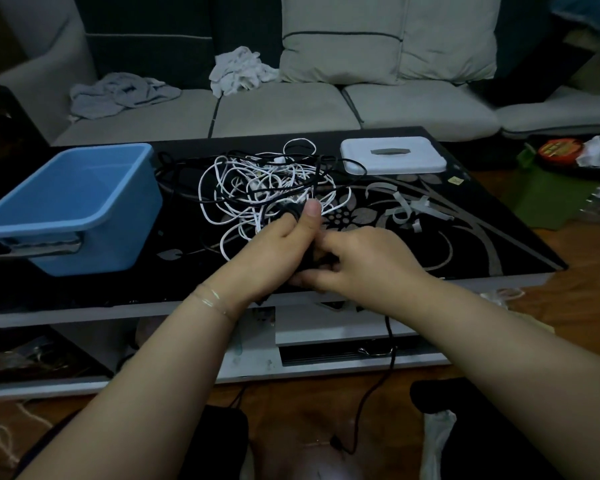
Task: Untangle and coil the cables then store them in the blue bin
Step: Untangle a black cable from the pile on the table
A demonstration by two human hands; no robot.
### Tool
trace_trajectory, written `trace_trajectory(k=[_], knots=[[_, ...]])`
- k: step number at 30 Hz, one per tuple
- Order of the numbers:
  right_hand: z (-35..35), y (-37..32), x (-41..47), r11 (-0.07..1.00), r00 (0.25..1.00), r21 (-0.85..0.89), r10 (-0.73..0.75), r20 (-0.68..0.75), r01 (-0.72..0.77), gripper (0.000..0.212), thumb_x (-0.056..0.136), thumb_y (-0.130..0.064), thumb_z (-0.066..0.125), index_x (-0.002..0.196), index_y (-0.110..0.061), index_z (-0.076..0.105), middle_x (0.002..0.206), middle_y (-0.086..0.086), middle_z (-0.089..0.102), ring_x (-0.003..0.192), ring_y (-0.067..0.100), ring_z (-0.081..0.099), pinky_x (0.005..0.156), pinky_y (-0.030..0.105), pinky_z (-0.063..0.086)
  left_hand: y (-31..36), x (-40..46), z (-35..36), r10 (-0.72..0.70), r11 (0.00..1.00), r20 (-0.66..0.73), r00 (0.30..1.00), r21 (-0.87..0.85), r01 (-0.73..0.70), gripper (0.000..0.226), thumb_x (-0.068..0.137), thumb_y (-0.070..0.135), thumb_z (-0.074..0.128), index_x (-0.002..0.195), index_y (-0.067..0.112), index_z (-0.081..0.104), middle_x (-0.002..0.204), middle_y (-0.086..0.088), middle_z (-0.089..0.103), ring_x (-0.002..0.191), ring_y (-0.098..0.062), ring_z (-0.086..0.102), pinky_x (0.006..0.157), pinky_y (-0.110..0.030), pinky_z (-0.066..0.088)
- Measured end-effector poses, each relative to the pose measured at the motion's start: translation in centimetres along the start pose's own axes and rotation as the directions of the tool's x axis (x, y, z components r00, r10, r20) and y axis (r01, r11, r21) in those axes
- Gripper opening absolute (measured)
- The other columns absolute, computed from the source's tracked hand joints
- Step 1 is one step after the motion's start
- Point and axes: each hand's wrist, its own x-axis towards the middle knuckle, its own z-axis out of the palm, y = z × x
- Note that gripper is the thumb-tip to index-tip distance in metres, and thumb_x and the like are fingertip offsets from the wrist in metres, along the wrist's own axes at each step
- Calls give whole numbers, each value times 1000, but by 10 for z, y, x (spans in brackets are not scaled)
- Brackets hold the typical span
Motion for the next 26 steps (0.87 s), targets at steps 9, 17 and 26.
trace_trajectory(k=[9, 17, 26], knots=[[-4, 36, 4, 784, 997, 617, 32, 75, -71, 26, 76, -21, 76, 81, -20, 51, 72, -5, 55, 65, 1, 48, 65, 17, 41, 14, -15, -3, 116, 992, 375, 920, -92, -88, 27, 78, 40, 63, 77, 14, 54, 50, 2, 56, 42, -14, 54, 47, -22, 43], [3, 45, 7, 672, 998, 740, 64, -9, -36, 18, 86, -30, 60, 79, -19, 49, 61, -5, 53, 56, 2, 46, 55, 16, 37, 8, -12, -3, 139, 951, 357, 924, -309, -24, 39, 88, 26, 63, 112, -5, 61, 58, -2, 62, 39, -10, 40, 42, -23, 33], [15, 31, 11, 512, 991, 854, 127, 34, -95, 66, 64, -79, 51, 79, -15, 45, 59, -8, 48, 49, 8, 45, 43, 23, 43, 15, -16, -3, 81, 918, 310, 947, -394, 50, 41, 77, 24, 62, 102, -9, 61, 34, 3, 28, 27, -9, 28, 35, -13, 25]])
